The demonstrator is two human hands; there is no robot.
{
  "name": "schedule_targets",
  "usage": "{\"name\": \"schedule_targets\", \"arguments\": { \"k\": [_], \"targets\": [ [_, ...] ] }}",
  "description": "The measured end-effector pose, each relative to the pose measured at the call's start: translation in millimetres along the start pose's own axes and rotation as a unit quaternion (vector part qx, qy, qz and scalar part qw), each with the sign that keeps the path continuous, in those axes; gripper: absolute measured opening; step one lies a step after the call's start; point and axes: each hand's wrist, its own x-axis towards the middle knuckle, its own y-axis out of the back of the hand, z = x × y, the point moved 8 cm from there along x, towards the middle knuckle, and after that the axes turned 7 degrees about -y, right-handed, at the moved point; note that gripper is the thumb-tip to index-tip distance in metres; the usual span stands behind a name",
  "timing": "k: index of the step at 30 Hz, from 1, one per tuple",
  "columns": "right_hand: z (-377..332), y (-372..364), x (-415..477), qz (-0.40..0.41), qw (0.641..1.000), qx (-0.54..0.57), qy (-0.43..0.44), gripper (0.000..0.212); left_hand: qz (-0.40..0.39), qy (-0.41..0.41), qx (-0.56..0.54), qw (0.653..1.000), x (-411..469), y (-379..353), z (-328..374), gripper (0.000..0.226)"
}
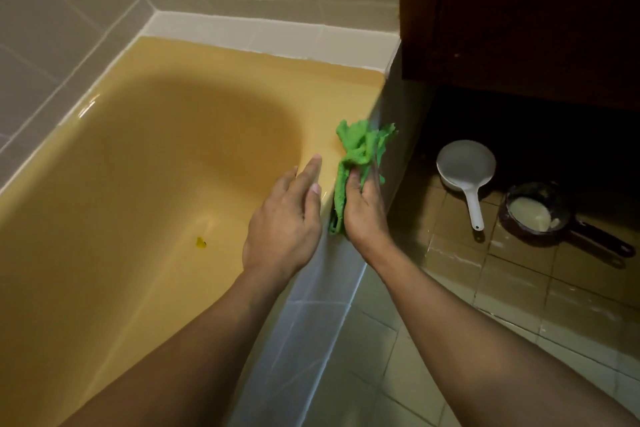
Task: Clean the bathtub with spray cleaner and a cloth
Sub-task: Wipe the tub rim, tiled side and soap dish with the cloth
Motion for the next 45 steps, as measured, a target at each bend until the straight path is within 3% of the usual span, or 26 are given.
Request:
{"name": "schedule_targets", "arguments": {
  "k": [7, 20, 30, 37, 45],
  "targets": [
    [-12.2, 5.4, 15.3, -0.022, 0.999, 0.015, 0.046, 0.062, -0.025, 0.035, 0.014, 0.999, 6.3, -1.5, 2.5, 0.052],
    [-3.0, 5.4, 37.7, 0.059, 0.955, 0.053, 0.284, 0.064, 0.007, 0.056, 0.119, 0.991, 13.0, -3.9, 15.0, 0.045],
    [35.3, -3.9, 48.5, 0.078, 0.950, 0.035, 0.302, 0.070, 0.059, 0.055, 0.148, 0.986, 19.9, -6.9, 18.1, 0.061],
    [96.7, -17.2, 26.2, -0.005, 0.931, -0.027, 0.364, 0.066, 0.067, 0.084, 0.197, 0.975, 23.8, -12.3, 24.3, 0.051],
    [27.1, -6.9, 37.4, 0.008, 0.933, -0.019, 0.360, 0.066, 0.087, 0.099, 0.194, 0.972, 25.2, -12.9, 30.5, 0.047]
  ]
}}
